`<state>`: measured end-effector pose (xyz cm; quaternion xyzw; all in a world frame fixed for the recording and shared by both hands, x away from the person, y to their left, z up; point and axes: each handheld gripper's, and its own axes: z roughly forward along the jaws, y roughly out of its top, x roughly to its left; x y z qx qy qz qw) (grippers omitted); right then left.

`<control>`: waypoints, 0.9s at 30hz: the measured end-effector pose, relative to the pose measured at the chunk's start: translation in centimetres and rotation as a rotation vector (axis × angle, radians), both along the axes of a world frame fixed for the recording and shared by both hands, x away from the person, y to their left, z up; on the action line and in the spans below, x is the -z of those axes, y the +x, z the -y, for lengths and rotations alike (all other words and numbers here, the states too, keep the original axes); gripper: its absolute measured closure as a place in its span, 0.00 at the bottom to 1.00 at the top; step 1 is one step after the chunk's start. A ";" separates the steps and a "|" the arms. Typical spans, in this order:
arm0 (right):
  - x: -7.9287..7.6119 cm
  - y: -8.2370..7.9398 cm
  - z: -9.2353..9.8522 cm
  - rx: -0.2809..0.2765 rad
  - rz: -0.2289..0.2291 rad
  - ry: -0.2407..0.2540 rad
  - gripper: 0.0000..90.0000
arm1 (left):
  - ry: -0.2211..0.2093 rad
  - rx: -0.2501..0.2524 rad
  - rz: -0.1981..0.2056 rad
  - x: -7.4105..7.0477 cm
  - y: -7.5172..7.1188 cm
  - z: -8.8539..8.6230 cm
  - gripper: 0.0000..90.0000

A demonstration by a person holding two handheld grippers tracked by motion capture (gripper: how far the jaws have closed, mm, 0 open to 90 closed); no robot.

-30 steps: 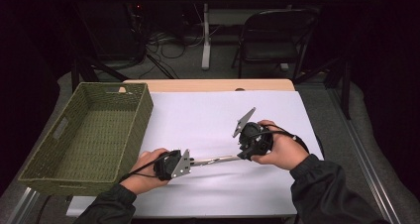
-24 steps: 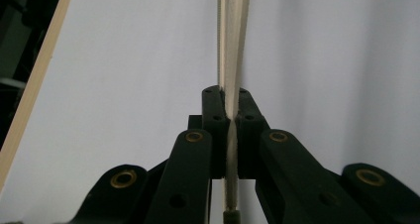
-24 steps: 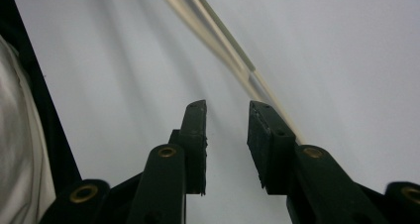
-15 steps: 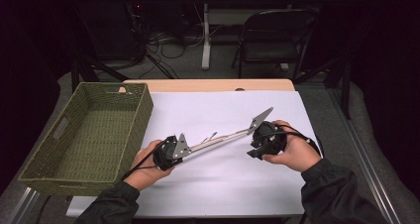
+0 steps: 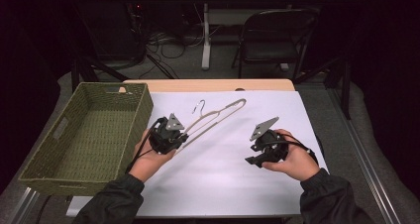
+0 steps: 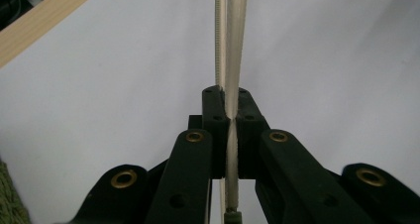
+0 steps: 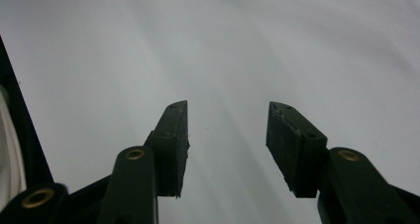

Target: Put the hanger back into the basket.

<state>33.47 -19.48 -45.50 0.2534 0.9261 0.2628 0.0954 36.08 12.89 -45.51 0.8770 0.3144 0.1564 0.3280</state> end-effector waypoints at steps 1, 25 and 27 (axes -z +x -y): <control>0.3 0.0 0.1 -0.003 -0.007 0.043 0.53 | -0.011 -0.013 -0.010 -0.3 0.1 -0.2 0.97; 1.2 -0.7 -0.3 0.051 0.050 0.094 0.47 | -0.069 -0.084 -0.066 -6.1 0.0 -4.8 0.97; 1.3 -0.6 -0.1 0.054 0.033 0.098 0.46 | -0.064 -0.086 -0.068 -6.5 0.0 -5.3 0.97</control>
